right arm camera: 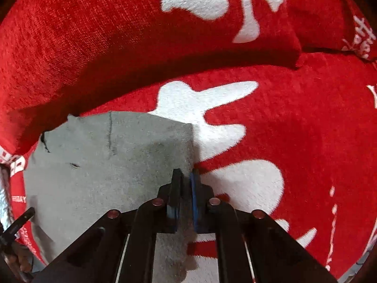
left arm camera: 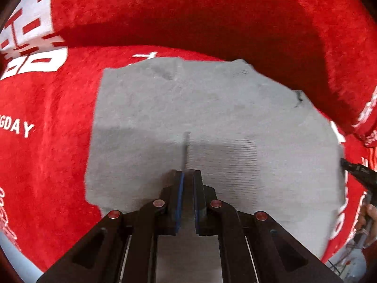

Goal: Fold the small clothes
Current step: 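Release the sleeve and flatten the folded sweater with both grippers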

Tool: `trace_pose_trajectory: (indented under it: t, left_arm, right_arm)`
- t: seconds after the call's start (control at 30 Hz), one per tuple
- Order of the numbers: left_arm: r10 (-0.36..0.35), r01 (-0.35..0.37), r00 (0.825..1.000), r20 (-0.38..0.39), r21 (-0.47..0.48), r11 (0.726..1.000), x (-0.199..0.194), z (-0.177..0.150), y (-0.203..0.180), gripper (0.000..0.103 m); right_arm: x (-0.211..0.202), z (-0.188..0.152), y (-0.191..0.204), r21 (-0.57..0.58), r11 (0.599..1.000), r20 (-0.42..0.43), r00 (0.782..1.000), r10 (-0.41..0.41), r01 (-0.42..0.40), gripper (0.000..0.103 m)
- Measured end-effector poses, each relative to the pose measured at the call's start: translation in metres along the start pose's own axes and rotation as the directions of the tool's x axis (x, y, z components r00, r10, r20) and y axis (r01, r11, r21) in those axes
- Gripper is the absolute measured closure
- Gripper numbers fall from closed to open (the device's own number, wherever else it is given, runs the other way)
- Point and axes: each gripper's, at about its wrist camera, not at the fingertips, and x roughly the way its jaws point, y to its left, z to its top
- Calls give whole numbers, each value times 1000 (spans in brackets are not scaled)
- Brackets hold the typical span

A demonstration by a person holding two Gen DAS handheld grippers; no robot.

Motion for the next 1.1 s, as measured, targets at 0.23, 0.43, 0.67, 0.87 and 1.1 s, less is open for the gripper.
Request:
trace_pose_trajectory:
  t: [0.23,0.43,0.67,0.87,1.1]
  left_arm:
    - [-15,15,999,31,11,1000,-27,-4,15,96]
    - [-47,47,999,-1,90,995,-17,-9,-14,96]
    - [-6,6,1000,5,130,992,-6,-23,-22,96]
    - [33,-31,999,-12,108,994,-18,-22,-12,96]
    - [72,-71,997,-13,70,995,-36,-37,-2,96]
  right_arm:
    - [-37,-23,-5,87,990,-3,993,116,-115,92]
    - [-39,-64,19,61,983,-73,981,178,-174,92]
    - [-22,-82,18,53,992,-92,988,123,-118,99]
    - [-32,-86,6,108,989,-109,987,115,-104,97]
    - [-41,-99,-6,233,960,-135,973,187,-153,94]
